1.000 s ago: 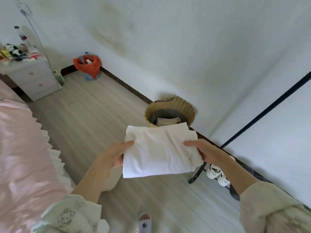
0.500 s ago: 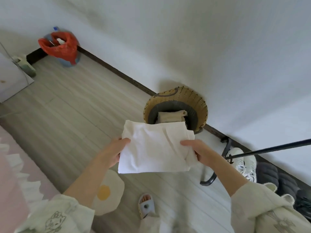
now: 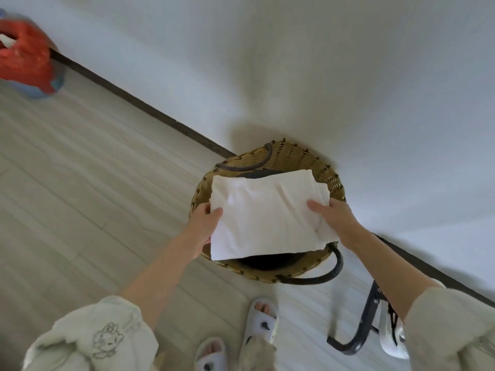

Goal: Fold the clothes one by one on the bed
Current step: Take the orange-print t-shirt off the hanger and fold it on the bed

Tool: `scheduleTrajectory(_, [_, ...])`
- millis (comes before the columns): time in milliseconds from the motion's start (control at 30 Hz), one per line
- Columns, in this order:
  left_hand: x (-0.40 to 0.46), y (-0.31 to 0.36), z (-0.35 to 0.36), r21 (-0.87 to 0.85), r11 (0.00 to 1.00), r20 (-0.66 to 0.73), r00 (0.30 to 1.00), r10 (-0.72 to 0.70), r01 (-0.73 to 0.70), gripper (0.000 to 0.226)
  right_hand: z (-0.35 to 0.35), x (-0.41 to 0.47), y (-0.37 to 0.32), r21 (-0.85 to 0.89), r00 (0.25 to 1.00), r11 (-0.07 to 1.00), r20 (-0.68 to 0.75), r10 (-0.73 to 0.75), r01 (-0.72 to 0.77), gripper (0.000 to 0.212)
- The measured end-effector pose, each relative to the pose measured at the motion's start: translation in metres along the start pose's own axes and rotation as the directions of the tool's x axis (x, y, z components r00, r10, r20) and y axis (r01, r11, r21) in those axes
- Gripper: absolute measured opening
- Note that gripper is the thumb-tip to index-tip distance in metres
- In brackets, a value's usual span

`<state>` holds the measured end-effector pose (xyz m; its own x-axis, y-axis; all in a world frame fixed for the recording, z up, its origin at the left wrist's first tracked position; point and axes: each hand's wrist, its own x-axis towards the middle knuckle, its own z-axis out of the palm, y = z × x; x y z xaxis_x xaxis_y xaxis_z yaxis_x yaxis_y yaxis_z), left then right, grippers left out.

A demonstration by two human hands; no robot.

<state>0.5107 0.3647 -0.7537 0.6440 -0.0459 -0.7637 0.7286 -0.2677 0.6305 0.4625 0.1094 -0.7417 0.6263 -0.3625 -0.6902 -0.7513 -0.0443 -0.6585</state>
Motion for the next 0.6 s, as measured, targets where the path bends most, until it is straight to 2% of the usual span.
scheduleTrajectory(200, [0.128,-0.041,0.035,0.190,0.982,-0.063,0.998,0.015,-0.003,0.042,0.033,0.124,0.049,-0.025,0.990,0.991,-0.040,0.134,-0.135,0.039])
scheduleTrajectory(333, [0.211,-0.061,0.049,0.237,0.971,-0.072,0.997,0.034,-0.016,0.047,0.055,0.198,0.083,-0.044,0.986,0.988,-0.079,0.147,-0.151,0.039])
scheduleTrajectory(400, [0.243,-0.074,0.056,0.360,0.932,-0.097,0.993,0.073,-0.033,0.049,0.065,0.230,0.097,-0.103,0.989,0.987,-0.097,0.115,-0.125,0.041])
scheduleTrajectory(500, [0.268,-0.100,0.066,0.628,0.762,-0.095,0.956,0.277,-0.158,0.057,0.079,0.260,0.121,-0.327,0.968,0.944,-0.246,-0.045,-0.039,0.054])
scheduleTrajectory(567, [0.269,-0.116,0.074,0.812,0.525,0.014,0.907,0.422,-0.257,0.060,0.087,0.259,0.133,-0.551,0.913,0.833,-0.313,-0.263,0.051,0.060])
scheduleTrajectory(600, [0.269,-0.124,0.078,0.882,0.371,0.099,0.883,0.458,-0.291,0.062,0.093,0.257,0.140,-0.647,0.894,0.756,-0.274,-0.356,0.103,0.059])
